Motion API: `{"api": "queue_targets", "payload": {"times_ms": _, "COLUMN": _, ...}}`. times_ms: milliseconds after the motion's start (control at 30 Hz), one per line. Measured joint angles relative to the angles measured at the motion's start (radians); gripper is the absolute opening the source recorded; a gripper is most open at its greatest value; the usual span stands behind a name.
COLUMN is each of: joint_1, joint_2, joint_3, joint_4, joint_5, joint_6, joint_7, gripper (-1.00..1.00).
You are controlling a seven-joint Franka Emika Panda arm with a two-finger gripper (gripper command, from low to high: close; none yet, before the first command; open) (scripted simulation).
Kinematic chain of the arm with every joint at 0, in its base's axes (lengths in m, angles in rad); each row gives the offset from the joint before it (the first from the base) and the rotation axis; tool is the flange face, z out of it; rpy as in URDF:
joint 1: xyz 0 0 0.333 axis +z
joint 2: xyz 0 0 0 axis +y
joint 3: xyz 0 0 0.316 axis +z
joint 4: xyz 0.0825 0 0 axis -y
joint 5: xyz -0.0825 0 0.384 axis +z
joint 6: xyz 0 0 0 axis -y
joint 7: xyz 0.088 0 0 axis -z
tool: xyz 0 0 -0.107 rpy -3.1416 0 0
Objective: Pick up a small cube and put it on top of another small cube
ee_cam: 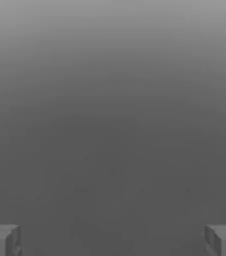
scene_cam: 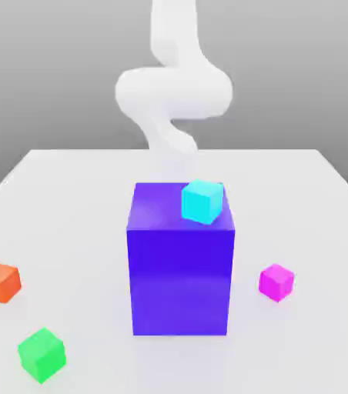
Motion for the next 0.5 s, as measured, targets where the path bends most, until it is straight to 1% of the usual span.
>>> {"api": "queue_targets", "payload": {"times_ms": 500, "joint_1": 0.307, "joint_2": 0.309, "joint_3": -0.043, "joint_4": -0.255, "joint_5": -0.049, "joint_6": 0.240, "joint_7": -0.621, "gripper": 0.00}}
